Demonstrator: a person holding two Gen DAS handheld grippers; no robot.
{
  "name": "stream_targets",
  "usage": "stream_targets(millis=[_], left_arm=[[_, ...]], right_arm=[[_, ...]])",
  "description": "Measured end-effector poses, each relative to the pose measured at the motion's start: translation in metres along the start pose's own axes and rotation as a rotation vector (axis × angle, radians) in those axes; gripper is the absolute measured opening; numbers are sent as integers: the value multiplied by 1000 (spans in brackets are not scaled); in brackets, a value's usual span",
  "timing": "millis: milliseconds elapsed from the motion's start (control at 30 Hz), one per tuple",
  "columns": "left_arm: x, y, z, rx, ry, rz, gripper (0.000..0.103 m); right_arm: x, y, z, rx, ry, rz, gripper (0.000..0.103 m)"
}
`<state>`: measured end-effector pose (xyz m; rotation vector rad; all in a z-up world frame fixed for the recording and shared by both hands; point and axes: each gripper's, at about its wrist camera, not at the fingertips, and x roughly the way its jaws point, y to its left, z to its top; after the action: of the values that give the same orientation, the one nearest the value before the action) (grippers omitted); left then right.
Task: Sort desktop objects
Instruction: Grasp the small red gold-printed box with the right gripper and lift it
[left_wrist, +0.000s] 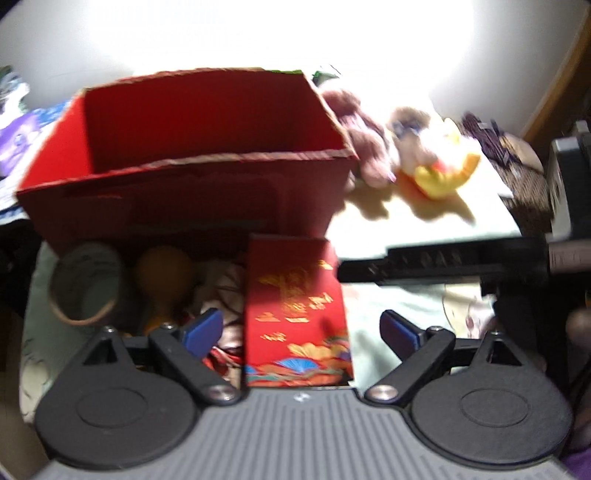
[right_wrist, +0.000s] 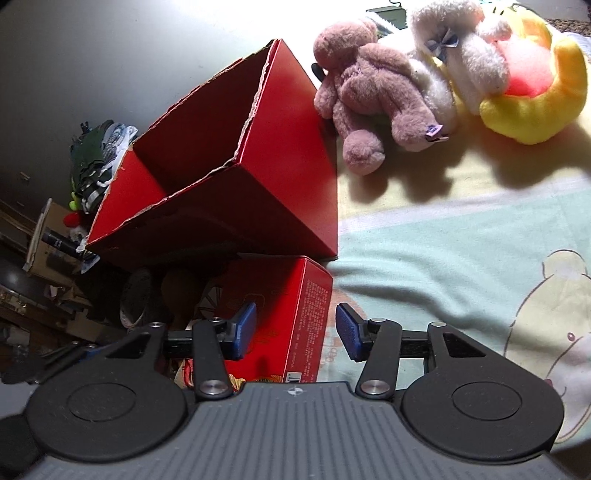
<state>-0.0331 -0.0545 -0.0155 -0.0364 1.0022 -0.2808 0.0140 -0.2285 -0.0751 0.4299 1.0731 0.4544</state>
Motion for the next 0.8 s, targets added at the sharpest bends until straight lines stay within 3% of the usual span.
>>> stream_targets(millis=[67, 300, 433, 567, 800], left_arm=[[5, -2, -1, -9, 26, -16, 92], [36, 3, -1, -60, 103, -35, 92], [46, 6, -3, -66, 128, 15, 92], [54, 12, -5, -111, 151, -28, 92], [63, -7, -2, -53, 163, -71, 93]], right_arm=[[3, -1, 1, -4, 18, 29, 46], [14, -3, 7, -30, 66, 69, 45], [19, -6, 10, -30, 89, 89, 45], [22, -7, 12, -36, 99, 98, 45], [20, -16, 14, -39, 107, 77, 43]])
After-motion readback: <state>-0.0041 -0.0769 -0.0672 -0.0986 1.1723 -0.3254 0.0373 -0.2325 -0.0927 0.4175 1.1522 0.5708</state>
